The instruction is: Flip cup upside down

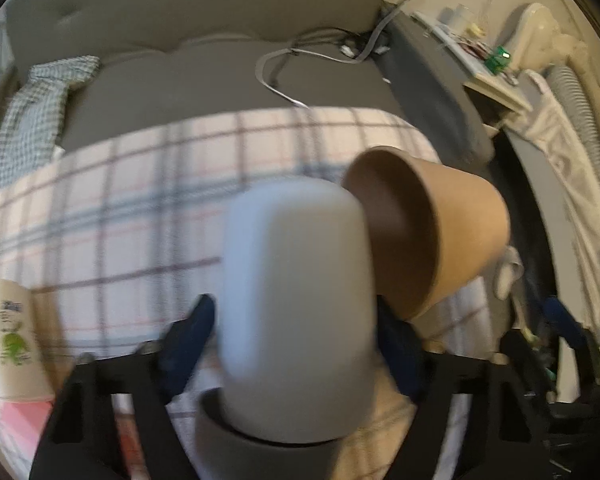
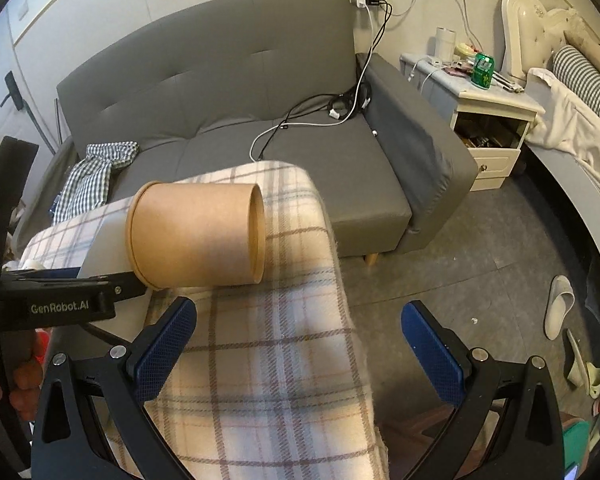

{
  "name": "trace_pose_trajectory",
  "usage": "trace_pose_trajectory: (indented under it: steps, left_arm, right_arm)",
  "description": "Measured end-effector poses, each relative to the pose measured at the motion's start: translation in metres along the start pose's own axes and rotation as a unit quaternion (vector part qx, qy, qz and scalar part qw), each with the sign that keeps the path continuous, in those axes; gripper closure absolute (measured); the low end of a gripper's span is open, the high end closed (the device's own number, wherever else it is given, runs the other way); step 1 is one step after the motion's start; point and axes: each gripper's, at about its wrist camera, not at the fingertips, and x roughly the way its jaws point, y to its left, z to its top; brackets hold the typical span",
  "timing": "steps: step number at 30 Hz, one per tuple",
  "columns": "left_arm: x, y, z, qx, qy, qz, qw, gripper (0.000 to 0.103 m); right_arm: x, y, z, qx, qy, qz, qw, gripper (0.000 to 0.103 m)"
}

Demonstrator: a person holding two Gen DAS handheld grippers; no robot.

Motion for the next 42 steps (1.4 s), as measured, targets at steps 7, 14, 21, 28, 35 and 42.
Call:
trace_pose_trajectory:
  steps: [7, 14, 21, 28, 35, 42]
  left_arm:
    - [-0.037, 0.014, 0.021, -0.014, -0.04, 0.015, 0.999, 0.031]
    - [-0.115, -0.001, 0.018, -0.013, -0.109, 0.018, 0.9938, 0.031]
    - [-0.286, 0.134, -0.157, -0.011, -0.148, 0.025, 0.9886, 0.031]
    - [-0.396, 0.236, -0.337, -0.019, -0.163, 0.041, 0.9855, 0.031]
    - [-0.435, 0.264, -0.395, -0.045, -0.147, 0.06, 0.9863, 0.031]
    - [-0.509, 0.379, -0.503, -0.078, -0.104, 0.065, 0.9894, 0.031]
  right_arm:
    - [-0.01, -0.002, -0.002, 0.008, -0.002, -0.009, 1.0, 0.0]
    - [-0.039, 0.005, 0.001, 0.008, -0.02, -0.008, 1.0, 0.0]
    - [-0.095, 0.027, 0.0, -0.004, -0.062, 0.005, 0.998, 0.0]
    - [-0.144, 0.051, -0.027, -0.016, -0.088, 0.018, 0.996, 0.0]
    - [-0.16, 0.083, -0.073, -0.045, -0.072, 0.032, 0.996, 0.0]
    - [-0.141, 0.108, -0.107, -0.1, -0.026, 0.03, 0.994, 0.0]
